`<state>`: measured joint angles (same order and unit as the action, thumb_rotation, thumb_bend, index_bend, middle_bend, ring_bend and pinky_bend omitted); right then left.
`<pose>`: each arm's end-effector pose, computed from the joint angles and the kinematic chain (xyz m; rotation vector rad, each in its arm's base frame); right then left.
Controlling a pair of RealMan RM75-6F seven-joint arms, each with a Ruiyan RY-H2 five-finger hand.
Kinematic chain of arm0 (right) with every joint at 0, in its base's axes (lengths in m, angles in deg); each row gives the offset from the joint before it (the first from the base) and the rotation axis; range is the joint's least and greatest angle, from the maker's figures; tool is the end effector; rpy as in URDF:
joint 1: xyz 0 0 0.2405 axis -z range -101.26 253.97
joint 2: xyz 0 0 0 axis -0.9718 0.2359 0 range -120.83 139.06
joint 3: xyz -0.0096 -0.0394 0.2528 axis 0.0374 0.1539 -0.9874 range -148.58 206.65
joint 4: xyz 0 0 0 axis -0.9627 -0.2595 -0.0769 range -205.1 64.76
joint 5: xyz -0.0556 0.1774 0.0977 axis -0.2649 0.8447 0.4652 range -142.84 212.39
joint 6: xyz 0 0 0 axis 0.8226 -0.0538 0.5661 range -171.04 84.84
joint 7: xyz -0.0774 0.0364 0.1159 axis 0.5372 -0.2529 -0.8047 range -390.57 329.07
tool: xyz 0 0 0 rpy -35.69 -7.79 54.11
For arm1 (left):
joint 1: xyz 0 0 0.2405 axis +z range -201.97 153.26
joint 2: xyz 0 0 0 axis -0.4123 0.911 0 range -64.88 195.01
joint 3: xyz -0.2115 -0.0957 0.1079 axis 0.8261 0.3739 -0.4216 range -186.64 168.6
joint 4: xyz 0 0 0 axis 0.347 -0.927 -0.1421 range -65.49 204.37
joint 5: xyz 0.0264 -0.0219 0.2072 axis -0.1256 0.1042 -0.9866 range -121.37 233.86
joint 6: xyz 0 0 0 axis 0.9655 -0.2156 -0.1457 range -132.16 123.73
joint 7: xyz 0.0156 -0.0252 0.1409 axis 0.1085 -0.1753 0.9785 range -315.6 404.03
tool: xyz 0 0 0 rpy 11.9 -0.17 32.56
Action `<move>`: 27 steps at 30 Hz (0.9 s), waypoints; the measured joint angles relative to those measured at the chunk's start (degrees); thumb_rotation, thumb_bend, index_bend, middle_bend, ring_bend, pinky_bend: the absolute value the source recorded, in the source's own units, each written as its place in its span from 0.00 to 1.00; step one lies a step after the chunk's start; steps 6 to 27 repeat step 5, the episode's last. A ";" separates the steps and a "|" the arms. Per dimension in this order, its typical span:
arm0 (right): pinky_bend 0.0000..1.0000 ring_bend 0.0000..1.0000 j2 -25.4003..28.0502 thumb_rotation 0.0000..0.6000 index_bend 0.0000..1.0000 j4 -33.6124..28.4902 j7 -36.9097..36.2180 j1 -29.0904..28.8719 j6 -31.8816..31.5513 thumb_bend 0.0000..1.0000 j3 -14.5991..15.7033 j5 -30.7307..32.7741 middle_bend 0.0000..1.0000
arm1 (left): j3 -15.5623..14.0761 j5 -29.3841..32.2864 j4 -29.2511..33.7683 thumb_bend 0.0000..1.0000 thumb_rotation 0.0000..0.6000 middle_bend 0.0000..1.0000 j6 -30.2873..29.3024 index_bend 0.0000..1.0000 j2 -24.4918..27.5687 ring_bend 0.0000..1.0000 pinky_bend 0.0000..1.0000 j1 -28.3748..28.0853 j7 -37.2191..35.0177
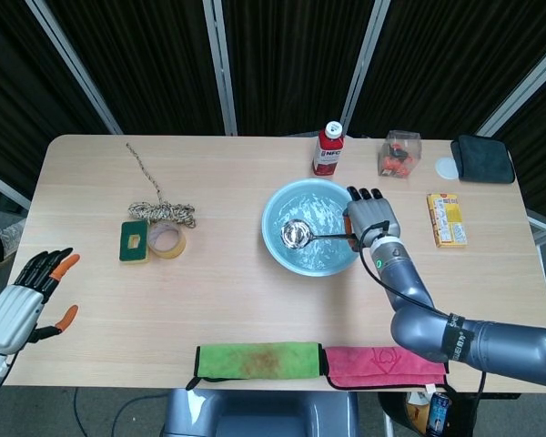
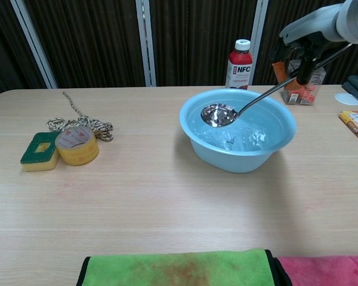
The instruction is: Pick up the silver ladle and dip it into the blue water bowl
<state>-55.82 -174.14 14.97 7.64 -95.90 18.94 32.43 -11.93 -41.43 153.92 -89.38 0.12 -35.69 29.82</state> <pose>-0.0890 -0.3937 0.0847 1.7276 -1.0882 0.4790 -0.2992 0.1933 0.1416 -1.6455 -0.9436 -1.0943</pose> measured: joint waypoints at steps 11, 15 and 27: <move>0.00 0.00 2.17 1.00 0.67 -2.20 -0.68 0.13 -0.99 0.46 0.38 -0.12 0.00 | -0.15 -0.14 -0.41 0.42 0.94 0.00 -0.23 0.00 -0.05 0.00 0.00 0.06 -0.20; 0.00 0.00 2.17 1.00 0.67 -2.20 -0.68 0.13 -0.99 0.46 0.38 -0.12 0.00 | -0.15 -0.14 -0.41 0.42 0.94 0.00 -0.23 0.00 -0.05 0.00 0.00 0.06 -0.20; 0.00 0.00 2.17 1.00 0.67 -2.20 -0.68 0.13 -0.99 0.46 0.38 -0.12 0.00 | -0.15 -0.14 -0.41 0.42 0.94 0.00 -0.23 0.00 -0.05 0.00 0.00 0.06 -0.20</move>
